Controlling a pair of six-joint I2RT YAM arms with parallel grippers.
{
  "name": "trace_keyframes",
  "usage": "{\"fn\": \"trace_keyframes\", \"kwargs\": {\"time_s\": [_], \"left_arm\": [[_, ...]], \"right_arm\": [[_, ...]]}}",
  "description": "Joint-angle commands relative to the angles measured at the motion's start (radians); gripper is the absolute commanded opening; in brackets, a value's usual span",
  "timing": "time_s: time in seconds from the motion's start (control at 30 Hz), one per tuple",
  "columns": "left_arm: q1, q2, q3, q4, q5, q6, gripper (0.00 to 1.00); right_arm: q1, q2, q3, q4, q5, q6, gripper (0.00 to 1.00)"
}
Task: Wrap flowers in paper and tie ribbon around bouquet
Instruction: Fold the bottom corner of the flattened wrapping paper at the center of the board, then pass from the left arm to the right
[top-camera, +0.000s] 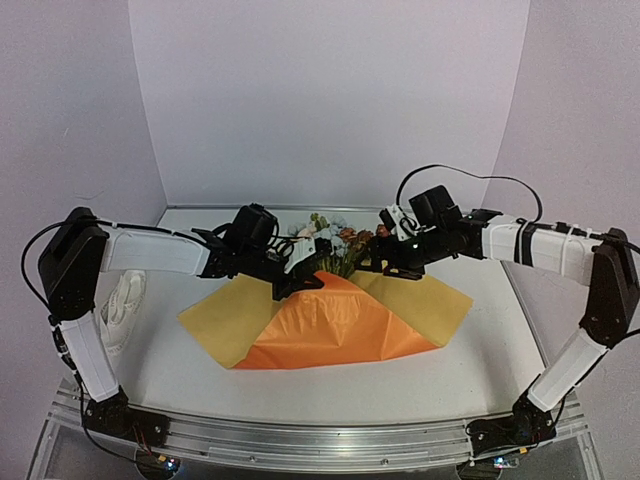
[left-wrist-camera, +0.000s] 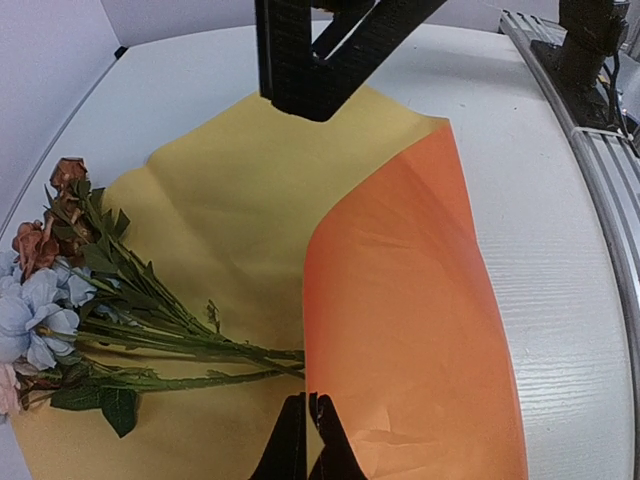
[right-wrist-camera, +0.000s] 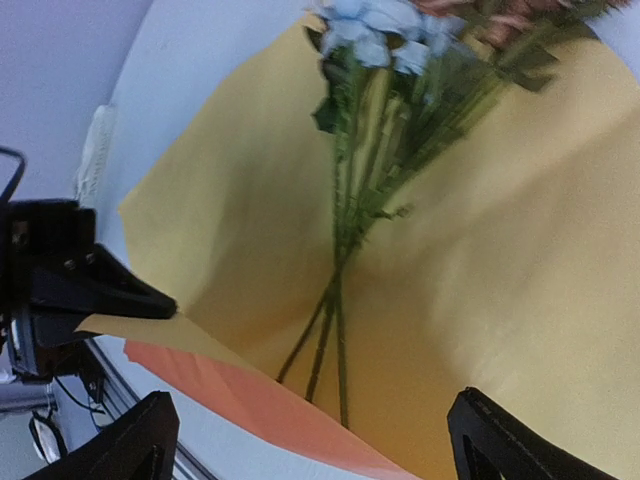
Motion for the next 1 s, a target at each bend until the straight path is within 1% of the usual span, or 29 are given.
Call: {"fn": "trace_keyframes", "kwargs": {"time_s": [0.0,0.07,0.13,0.2,0.27,0.47,0.67,0.7,0.77,0.83,0.97], "left_arm": [[0.023,0.045,0.088,0.013,0.08,0.014,0.01],[0.025,0.065,0.108,0.013,0.088,0.014,0.01],[0.028,0.083,0.121,0.013,0.094,0.014,0.01],[0.034,0.096,0.127,0.015,0.095,0.012,0.01],[0.041,0.104,0.128,0.044,0.098,0.003,0.01],[0.051,0.118,0.134,0.053,0.097,-0.007,0.02],[0.055,0.142,0.15,0.067,0.091,-0.016,0.02],[0.055,0.146,0.152,0.069,0.092,-0.018,0.02],[0.057,0.149,0.152,0.085,0.09,-0.029,0.02],[0.058,0.152,0.151,0.095,0.088,-0.035,0.02],[0.06,0.156,0.15,0.103,0.086,-0.041,0.03]], "right_arm": [[0.002,0.027,-0.011,0.199,-0.138,-0.173,0.89],[0.0,0.048,-0.005,0.212,-0.153,-0.236,0.86],[-0.001,0.081,0.015,0.212,-0.196,-0.276,0.81],[-0.001,0.105,0.026,0.214,-0.222,-0.3,0.79],[-0.001,0.135,0.033,0.223,-0.219,-0.308,0.78],[-0.001,0.2,0.066,0.237,-0.244,-0.301,0.73],[-0.001,0.221,0.077,0.244,-0.224,-0.27,0.64],[-0.001,0.223,0.078,0.244,-0.22,-0.266,0.62],[-0.001,0.24,0.09,0.244,-0.221,-0.246,0.5],[-0.001,0.256,0.103,0.239,-0.224,-0.23,0.41],[0.0,0.268,0.102,0.234,-0.204,-0.225,0.33]]}}
